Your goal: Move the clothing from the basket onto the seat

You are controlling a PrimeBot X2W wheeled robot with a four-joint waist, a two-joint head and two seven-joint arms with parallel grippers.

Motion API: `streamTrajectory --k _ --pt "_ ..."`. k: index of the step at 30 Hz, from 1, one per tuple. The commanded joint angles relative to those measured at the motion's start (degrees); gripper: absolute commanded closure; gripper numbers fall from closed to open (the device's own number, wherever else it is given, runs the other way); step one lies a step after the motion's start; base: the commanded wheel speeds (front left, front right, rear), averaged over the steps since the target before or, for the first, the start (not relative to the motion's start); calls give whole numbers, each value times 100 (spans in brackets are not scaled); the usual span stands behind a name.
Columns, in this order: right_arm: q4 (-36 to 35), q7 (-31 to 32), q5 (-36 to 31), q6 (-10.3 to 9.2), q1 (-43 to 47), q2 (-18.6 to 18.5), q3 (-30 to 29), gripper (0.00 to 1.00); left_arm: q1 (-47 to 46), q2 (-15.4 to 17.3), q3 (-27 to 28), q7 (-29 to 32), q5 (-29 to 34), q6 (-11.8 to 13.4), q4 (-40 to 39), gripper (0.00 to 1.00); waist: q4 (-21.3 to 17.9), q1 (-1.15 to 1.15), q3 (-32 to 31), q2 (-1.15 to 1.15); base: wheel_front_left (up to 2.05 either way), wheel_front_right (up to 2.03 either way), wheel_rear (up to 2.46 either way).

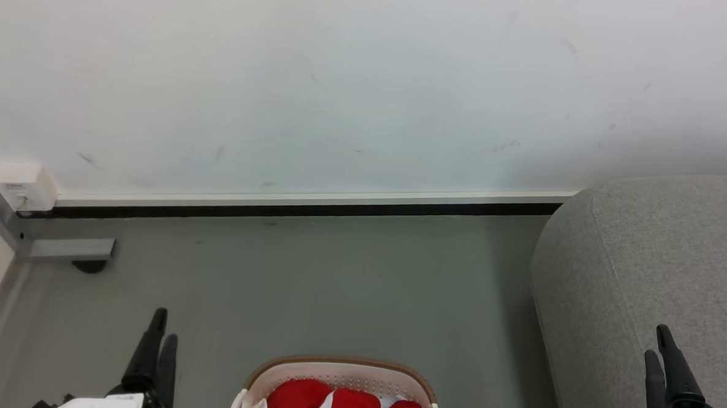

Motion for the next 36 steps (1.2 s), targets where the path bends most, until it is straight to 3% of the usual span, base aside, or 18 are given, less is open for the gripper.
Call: streamTrajectory --k 1,7,25,36 --pt "-199 -68 -79 -1 -84 -67 51 0 -113 33 -16 -85 169 -16 -175 0 -17 0 1 0 0 0 0" --pt "-386 -263 -403 -2 -94 -201 209 0 -112 38 -52 -241 776 43 -366 0 -69 0 5 0 0 0 0" --pt "-581 -736 -2868 -3 -133 -592 754 0 -9 54 -428 -679 3602 458 -646 0 -228 0 22 0 0 0 0" --pt "-491 -949 -4040 -4 -177 -768 1150 0 23 60 -534 -886 4629 693 -616 0 -285 0 22 0 0 0 0"
